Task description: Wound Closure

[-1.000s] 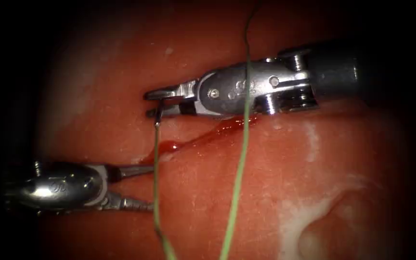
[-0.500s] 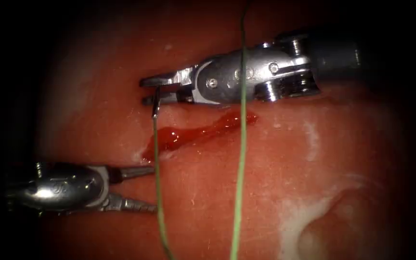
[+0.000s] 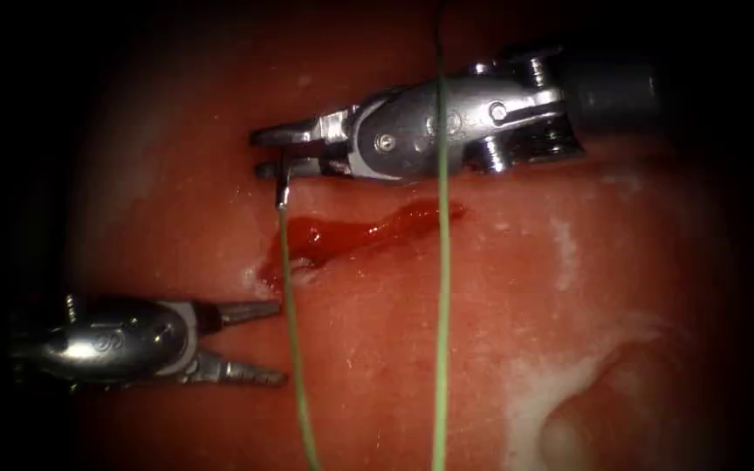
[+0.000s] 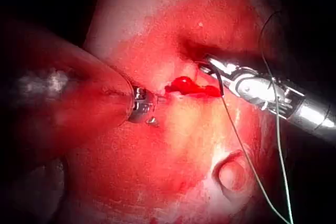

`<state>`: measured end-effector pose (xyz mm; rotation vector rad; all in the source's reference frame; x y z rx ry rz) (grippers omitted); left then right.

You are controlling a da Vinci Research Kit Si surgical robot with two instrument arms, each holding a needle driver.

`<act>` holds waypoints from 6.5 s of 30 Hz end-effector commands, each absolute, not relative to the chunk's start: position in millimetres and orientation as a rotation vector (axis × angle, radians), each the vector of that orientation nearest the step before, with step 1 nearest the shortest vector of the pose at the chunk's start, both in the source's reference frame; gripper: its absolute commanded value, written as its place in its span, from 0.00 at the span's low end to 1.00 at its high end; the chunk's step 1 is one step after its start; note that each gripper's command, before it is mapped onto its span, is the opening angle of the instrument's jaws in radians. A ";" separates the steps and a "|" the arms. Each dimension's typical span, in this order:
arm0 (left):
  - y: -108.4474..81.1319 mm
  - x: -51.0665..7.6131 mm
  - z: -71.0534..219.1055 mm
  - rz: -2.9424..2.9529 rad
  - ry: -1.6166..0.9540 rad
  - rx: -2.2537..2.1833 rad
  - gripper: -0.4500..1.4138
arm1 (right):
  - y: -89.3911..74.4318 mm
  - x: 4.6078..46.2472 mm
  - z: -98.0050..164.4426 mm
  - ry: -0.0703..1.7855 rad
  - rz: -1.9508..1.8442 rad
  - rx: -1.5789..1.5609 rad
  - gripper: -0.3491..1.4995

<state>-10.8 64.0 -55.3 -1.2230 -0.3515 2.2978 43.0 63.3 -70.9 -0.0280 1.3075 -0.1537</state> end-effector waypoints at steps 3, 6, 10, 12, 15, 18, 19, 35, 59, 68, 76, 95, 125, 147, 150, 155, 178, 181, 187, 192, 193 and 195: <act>63.4 -11.5 -54.7 2.296 -0.358 -1.223 0.56 | 63.6 43.8 -70.9 1.312 -0.157 -0.044 0.00; 63.4 -11.6 -54.6 2.299 -0.362 -1.222 0.56 | 63.7 43.8 -70.9 1.312 -0.155 -0.044 0.00; 63.4 -11.6 -54.6 2.300 -0.363 -1.222 0.56 | 63.9 43.8 -71.0 1.313 -0.151 -0.046 0.00; 63.4 -11.6 -54.6 2.300 -0.363 -1.222 0.56 | 64.0 43.8 -71.0 1.313 -0.149 -0.046 0.00; 63.4 -11.6 -54.6 2.302 -0.365 -1.219 0.56 | 64.3 43.8 -71.2 1.312 -0.148 -0.053 0.00; 63.3 -11.7 -54.6 2.302 -0.365 -1.220 0.56 | 64.8 43.7 -71.2 1.313 -0.043 0.000 0.00; 63.3 -11.7 -54.6 2.302 -0.365 -1.220 0.56 | 65.0 43.8 -71.1 1.313 -0.021 0.014 0.00; 63.2 -11.8 -54.6 2.298 -0.370 -1.218 0.56 | 67.5 43.1 -69.4 1.295 0.161 0.084 0.00; 63.1 -11.9 -54.7 2.301 -0.372 -1.216 0.56 | 69.8 44.0 -67.1 1.259 0.394 0.216 0.00; 63.1 -11.7 -54.7 2.302 -0.374 -1.217 0.56 | 69.4 45.8 -66.0 1.239 0.508 0.567 0.00; 63.1 -11.7 -54.7 2.302 -0.374 -1.218 0.56 | 69.1 47.9 -63.4 1.221 0.466 0.809 0.00; 63.0 -11.7 -54.7 2.305 -0.375 -1.215 0.56 | 70.9 46.2 -63.3 1.163 0.573 0.947 0.00; 62.7 -11.5 -54.6 2.316 -0.379 -1.203 0.56 | 66.6 46.8 -63.8 0.981 0.821 1.266 0.00; 62.6 -11.5 -54.4 2.317 -0.378 -1.204 0.56 | 63.2 46.9 -65.5 0.913 0.805 1.411 0.00; 62.6 -11.5 -54.4 2.317 -0.377 -1.204 0.56 | 61.9 45.8 -66.2 0.914 0.799 1.410 0.00; 62.5 -11.7 -54.2 2.321 -0.376 -1.200 0.56 | 60.0 45.2 -67.6 0.916 0.792 1.413 0.00; 62.4 -11.6 -54.3 2.322 -0.378 -1.201 0.56 | 67.0 46.1 -67.5 1.221 0.565 0.662 0.86; 62.4 -11.7 -54.3 2.322 -0.378 -1.202 0.56 | 66.9 46.7 -67.6 1.224 0.552 0.650 0.85; 62.3 -11.6 -54.3 2.322 -0.379 -1.202 0.56 | 67.5 47.1 -67.1 1.234 0.502 0.687 0.00; 62.3 -11.5 -54.3 2.322 -0.379 -1.202 0.56 | 66.8 46.3 -67.0 1.193 0.563 0.691 0.00; 62.3 -11.5 -54.3 2.322 -0.379 -1.202 0.56 | 66.3 46.2 -66.8 1.164 0.594 0.720 0.00; 62.3 -11.5 -54.3 2.323 -0.380 -1.203 0.56 | 65.4 45.8 -66.4 1.115 0.622 0.803 0.00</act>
